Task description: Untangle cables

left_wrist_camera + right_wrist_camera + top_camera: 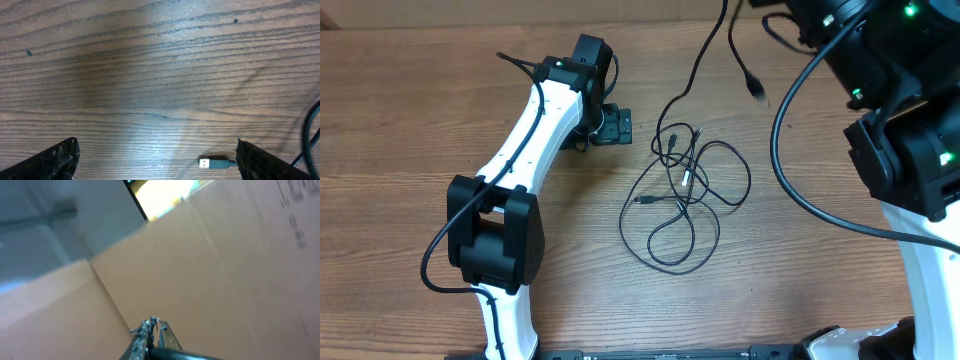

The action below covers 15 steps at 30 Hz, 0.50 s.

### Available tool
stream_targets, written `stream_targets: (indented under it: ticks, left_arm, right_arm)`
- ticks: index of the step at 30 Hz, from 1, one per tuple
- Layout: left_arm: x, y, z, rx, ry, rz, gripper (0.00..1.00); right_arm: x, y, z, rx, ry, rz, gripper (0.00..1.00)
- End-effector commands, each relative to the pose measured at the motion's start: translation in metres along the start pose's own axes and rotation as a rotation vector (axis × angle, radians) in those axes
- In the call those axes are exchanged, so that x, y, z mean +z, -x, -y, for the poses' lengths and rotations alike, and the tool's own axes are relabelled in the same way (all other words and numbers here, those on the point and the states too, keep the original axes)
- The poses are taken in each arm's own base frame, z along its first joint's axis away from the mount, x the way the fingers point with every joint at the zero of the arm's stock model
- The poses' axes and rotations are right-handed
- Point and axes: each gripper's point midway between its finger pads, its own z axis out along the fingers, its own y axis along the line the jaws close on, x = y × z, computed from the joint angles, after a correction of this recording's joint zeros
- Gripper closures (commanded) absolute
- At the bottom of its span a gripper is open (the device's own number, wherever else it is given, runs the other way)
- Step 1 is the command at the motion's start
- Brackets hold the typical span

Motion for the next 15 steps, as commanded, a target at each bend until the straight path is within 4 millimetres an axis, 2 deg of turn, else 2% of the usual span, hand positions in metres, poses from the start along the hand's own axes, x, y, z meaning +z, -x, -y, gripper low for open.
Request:
stream_targets:
  ticks: [1, 5, 11, 13, 15]
  left_arm:
    - [-0.005, 0.005, -0.001, -0.012, 0.0, 0.019, 0.0]
    - [-0.005, 0.005, -0.001, -0.012, 0.0, 0.019, 0.0]
    - [-0.005, 0.005, -0.001, -0.012, 0.0, 0.019, 0.0]
    - [-0.005, 0.005, -0.001, -0.012, 0.0, 0.019, 0.0]
    - [-0.005, 0.005, -0.001, -0.012, 0.0, 0.019, 0.0]
  right_arm:
    - [-0.007, 0.027, -0.013, 0.031, 0.038, 0.092, 0.96]
    - [-0.011, 0.047, -0.026, 0.046, 0.093, 0.171, 0.96]
    - [-0.014, 0.062, -0.032, 0.03, 0.114, 0.237, 0.96]
    - [-0.015, 0.064, -0.028, 0.002, 0.098, 0.248, 0.96]
    - [-0.013, 0.063, -0.011, -0.034, 0.03, 0.243, 0.96]
